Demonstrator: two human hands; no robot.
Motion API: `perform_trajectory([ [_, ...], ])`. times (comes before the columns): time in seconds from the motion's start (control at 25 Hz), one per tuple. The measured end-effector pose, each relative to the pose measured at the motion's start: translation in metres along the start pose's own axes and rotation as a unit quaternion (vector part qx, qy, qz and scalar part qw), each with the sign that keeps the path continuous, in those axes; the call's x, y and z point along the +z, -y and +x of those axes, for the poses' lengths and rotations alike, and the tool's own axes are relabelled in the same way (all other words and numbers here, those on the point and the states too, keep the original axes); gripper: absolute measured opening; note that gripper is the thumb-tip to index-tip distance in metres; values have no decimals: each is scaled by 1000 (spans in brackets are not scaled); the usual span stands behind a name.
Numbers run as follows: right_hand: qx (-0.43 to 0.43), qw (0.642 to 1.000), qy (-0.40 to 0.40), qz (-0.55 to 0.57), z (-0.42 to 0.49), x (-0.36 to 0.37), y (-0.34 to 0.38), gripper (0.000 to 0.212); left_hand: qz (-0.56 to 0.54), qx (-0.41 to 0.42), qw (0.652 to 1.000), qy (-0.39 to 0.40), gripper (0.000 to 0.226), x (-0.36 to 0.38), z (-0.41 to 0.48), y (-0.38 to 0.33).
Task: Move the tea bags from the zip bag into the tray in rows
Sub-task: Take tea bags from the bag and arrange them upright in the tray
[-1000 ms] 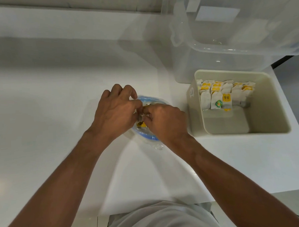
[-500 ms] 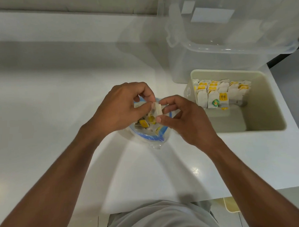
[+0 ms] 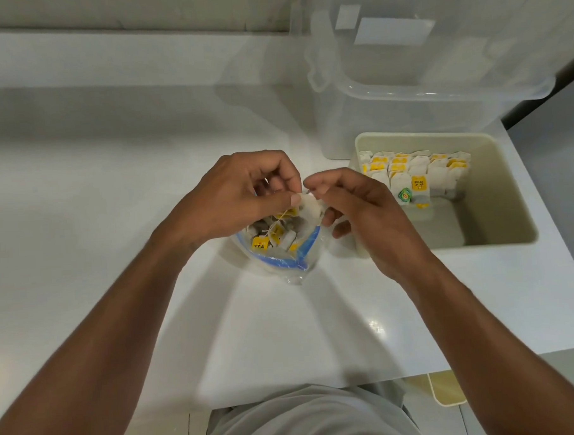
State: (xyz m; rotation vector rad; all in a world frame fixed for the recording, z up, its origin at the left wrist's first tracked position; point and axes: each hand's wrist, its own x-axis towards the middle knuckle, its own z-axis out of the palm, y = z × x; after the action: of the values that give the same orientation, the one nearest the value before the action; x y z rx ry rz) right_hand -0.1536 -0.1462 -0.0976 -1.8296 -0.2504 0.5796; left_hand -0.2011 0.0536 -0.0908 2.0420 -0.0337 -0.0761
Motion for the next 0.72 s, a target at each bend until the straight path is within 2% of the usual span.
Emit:
perform_trajectory([
  [0.08, 12, 999, 42, 31, 2, -2, 3, 20, 1, 12, 1000, 14, 9, -2, 3, -4],
  [0.2, 0, 996, 86, 11, -1, -4, 6, 24, 26, 22, 999, -2, 10, -3, 8, -10],
  [0.28, -16, 997, 67, -28, -3, -3, 8, 31, 72, 23, 997, -12, 11, -3, 11, -13],
  [0.4, -69, 986, -7, -149, -1, -1, 5, 23, 116, 23, 993, -10, 9, -1, 13, -19],
  [0.56, -40, 992, -20, -114, 2, -3, -1, 15, 141, -13, 989, -35, 14, -3, 12, -15],
  [0.64, -17, 994, -44, -97, 4, -6, -5, 11, 301, -65, 951, -26, 8, 1, 11, -5],
  [0.72, -13, 994, -62, -92, 6, -8, -8, 9, 457, -116, 882, 9, 14, 14, 10, 8],
])
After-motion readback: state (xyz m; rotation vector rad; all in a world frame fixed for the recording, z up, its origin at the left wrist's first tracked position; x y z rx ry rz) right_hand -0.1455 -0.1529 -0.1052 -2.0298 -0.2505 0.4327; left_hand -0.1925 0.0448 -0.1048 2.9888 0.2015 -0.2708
